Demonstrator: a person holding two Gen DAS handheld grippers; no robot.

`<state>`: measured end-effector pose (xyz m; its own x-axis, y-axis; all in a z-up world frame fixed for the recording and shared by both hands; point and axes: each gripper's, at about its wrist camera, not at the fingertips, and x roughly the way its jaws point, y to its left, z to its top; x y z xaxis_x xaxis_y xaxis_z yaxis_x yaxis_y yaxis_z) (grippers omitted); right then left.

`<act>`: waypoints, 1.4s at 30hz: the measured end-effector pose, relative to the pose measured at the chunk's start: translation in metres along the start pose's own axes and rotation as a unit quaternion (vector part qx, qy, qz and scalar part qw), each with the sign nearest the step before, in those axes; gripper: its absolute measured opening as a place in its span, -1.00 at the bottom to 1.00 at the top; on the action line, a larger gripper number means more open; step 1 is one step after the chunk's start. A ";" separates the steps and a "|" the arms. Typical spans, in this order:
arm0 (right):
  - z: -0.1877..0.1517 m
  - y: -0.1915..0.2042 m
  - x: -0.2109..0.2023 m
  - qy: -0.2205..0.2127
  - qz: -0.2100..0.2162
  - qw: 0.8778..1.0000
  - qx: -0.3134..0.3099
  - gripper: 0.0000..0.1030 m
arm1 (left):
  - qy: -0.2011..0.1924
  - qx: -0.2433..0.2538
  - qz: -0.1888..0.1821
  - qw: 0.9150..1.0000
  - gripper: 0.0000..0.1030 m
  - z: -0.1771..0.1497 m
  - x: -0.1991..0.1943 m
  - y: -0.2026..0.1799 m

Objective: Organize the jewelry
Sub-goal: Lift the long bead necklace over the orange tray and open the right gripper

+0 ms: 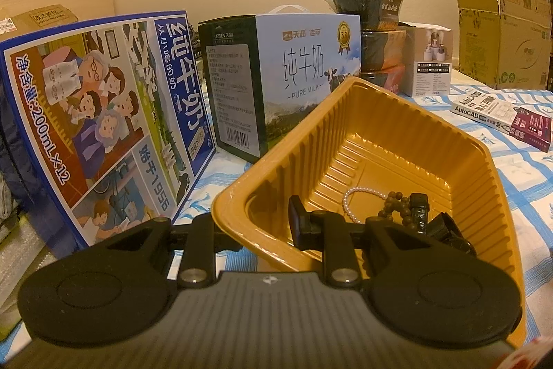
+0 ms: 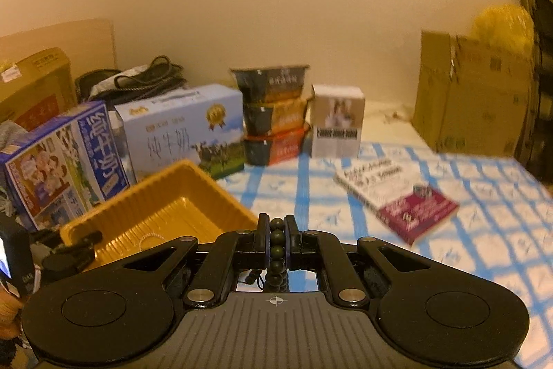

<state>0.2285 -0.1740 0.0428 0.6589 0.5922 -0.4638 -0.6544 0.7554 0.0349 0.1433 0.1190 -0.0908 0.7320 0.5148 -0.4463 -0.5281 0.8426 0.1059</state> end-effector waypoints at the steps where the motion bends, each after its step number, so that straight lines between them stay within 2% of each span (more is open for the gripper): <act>1: 0.007 0.002 -0.003 -0.005 0.002 1.000 -0.007 -0.86 | 0.000 0.000 0.000 1.000 -0.57 0.000 0.000 0.000; 11: 0.069 0.027 -0.016 -0.049 0.046 0.997 -0.043 -0.86 | -0.005 0.005 0.000 1.000 -0.57 0.000 -0.001 0.000; 18: 0.102 0.058 0.002 -0.072 0.098 0.992 -0.041 -0.86 | -0.007 0.009 -0.001 1.000 -0.57 0.002 -0.003 -0.003; 25: 0.115 0.092 0.028 -0.076 0.151 0.985 -0.030 -0.86 | -0.004 0.010 -0.003 1.000 -0.57 0.002 -0.003 -0.002; 29: 0.107 0.107 0.053 -0.050 0.183 0.982 -0.007 -0.86 | -0.003 0.011 -0.005 1.000 -0.57 0.002 -0.003 -0.001; 32: 0.091 0.116 0.080 -0.005 0.200 0.980 0.001 -0.85 | -0.001 0.010 -0.007 1.000 -0.57 0.002 -0.003 -0.001; 38: 0.043 0.118 0.129 0.091 0.182 0.979 0.008 -0.85 | -0.001 0.009 -0.007 1.000 -0.57 0.002 -0.003 -0.001; 42: 0.014 0.107 0.155 0.134 0.165 0.977 0.023 -0.85 | 0.000 0.008 -0.007 1.000 -0.57 0.001 -0.003 -0.001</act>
<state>0.2659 0.0026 -0.0133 0.2896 0.7157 -0.6355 -0.7935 0.5508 0.2587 0.1421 0.1173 -0.0884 0.7391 0.5025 -0.4485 -0.5105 0.8523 0.1137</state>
